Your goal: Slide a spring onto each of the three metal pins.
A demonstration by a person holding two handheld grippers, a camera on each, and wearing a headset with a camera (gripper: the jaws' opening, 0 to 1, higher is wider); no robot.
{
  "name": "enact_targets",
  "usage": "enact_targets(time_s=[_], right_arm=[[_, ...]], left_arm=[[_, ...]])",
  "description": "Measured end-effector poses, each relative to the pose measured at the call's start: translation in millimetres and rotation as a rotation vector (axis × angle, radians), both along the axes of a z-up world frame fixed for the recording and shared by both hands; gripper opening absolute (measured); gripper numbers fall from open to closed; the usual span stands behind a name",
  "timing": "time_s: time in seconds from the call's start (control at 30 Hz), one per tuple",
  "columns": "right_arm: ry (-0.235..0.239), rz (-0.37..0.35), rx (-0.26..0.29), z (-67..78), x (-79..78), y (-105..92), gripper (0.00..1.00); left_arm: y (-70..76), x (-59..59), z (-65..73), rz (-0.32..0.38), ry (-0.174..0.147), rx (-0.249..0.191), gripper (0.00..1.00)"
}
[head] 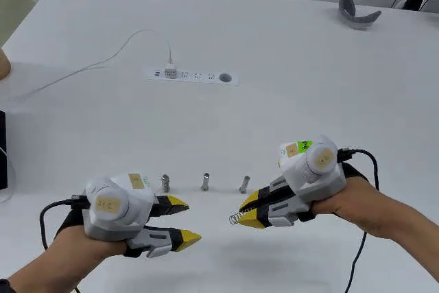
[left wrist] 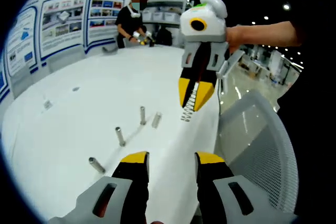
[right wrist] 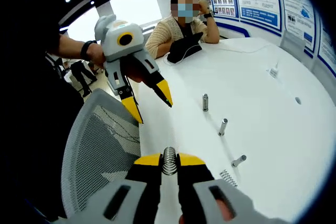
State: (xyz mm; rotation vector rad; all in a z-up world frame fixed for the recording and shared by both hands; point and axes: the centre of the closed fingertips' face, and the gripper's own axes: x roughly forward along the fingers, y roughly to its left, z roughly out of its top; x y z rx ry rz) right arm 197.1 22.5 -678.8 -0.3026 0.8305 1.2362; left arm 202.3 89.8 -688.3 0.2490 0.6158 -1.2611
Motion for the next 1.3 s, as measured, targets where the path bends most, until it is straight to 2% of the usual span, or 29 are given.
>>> enact_targets(time_s=[0.33,0.4,0.8,1.03,1.3], right_arm=[[-0.001,-0.053,-0.052,-9.7,18.8,-8.5,0.12],[0.010,-0.047,-0.058,-11.5,20.6,-8.0,0.12],[0.006,-0.004,-0.125,-21.6,37.1,-2.4,0.12],[0.007,0.028,-0.163,-25.8,49.2,2.6,0.12],[0.000,0.048,-0.207,-31.5,67.0,6.6,0.12]], left_arm=[[16.8,13.7,-5.5,0.109,0.010,-0.008,0.41],[21.7,17.0,-6.0,0.134,0.013,-0.007,0.43],[49.8,35.0,-8.7,0.248,-0.001,-0.001,0.50],[62.6,38.2,-11.7,0.292,-0.004,0.014,0.53],[75.9,45.6,-9.2,0.347,0.001,0.004,0.57]])
